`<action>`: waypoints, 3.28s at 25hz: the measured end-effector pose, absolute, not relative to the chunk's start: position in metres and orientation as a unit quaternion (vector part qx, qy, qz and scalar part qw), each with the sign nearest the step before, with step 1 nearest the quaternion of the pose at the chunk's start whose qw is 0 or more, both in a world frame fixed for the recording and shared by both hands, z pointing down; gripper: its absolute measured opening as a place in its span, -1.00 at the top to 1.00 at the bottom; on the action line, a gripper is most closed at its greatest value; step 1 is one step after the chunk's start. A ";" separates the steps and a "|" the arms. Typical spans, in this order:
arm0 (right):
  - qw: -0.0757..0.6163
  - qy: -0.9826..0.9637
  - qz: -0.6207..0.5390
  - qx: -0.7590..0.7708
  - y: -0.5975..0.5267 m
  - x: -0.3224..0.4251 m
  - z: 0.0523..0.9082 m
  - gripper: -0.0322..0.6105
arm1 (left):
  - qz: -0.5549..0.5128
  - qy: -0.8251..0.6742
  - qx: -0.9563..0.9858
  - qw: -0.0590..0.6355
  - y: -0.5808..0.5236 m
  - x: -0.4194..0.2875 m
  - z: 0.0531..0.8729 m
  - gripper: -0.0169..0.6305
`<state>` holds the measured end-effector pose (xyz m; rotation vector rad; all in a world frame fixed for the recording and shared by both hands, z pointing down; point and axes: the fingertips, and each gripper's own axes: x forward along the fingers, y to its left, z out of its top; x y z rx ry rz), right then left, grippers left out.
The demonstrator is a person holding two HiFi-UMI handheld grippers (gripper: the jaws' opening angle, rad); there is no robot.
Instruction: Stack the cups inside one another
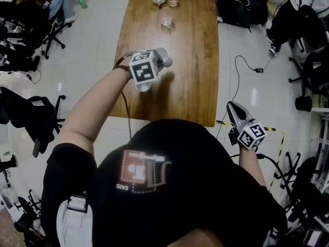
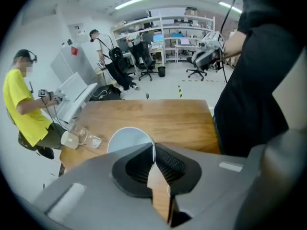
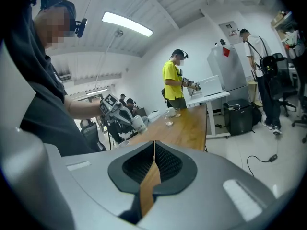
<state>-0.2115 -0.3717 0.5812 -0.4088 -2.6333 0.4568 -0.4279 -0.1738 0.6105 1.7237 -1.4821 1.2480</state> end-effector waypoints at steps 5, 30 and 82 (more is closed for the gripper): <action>0.213 -0.945 0.152 -0.194 -0.345 -0.246 0.577 0.84 | 0.465 -0.576 0.614 0.273 -0.112 -0.416 0.571 0.89; 0.207 -0.941 0.123 -0.237 -0.298 -0.274 0.555 0.84 | 0.283 -0.746 0.555 0.237 -0.060 -0.414 0.575 0.57; 0.182 -0.939 0.134 -0.260 -0.285 -0.298 0.541 0.86 | -0.175 -0.848 0.475 0.159 0.002 -0.407 0.533 0.94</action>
